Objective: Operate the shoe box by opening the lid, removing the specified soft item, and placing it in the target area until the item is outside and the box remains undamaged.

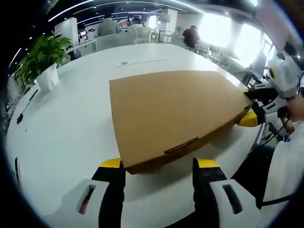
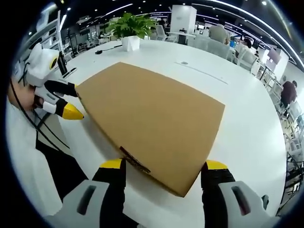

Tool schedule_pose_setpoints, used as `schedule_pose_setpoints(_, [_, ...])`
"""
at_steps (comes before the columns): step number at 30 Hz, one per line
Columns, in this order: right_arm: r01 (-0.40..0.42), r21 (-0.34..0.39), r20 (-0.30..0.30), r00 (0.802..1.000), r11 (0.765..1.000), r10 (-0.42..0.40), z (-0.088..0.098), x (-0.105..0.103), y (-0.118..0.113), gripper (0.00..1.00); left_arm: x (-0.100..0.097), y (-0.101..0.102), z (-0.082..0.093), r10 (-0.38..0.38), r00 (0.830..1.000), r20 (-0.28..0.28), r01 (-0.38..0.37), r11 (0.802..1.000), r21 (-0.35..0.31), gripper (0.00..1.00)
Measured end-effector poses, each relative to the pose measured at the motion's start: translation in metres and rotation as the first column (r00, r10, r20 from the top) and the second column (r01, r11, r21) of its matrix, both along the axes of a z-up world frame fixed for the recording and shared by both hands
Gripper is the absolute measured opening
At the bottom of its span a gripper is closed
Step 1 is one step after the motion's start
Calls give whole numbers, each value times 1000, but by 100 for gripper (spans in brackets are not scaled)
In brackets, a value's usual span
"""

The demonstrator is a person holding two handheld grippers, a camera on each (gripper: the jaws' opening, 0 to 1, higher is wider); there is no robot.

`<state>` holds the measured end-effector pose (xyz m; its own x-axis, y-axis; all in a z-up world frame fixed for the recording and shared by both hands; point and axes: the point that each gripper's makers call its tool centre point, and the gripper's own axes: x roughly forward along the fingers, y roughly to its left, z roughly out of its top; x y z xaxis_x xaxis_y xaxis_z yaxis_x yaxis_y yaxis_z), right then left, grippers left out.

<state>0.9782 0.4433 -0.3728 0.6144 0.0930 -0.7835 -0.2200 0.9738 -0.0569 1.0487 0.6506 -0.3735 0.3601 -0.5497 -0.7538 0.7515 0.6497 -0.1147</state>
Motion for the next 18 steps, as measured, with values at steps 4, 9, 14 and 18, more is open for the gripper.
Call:
schedule_pose_setpoints(4, [-26,5,19,999,1000,26,-1,-2,0,64,-10,-6,-2,-32,999,8,32,999,-18,73])
schedule_pose_setpoints(9, [-19,42,17,1000,999,18,-1,-1,-3,63,-13,-19,3,49,998,-30,-53,990,-129,95])
schedule_pose_setpoints(14, [-29,55,14,1000,998,28,1,-1,-1,62,-13,-17,1,52,998,-29,-55,992,-116,90])
schedule_pose_setpoints(18, [-36,47,21,999,998,35,1,-1,-1,62,-14,-16,0,39,999,-16,-40,995,-89,87])
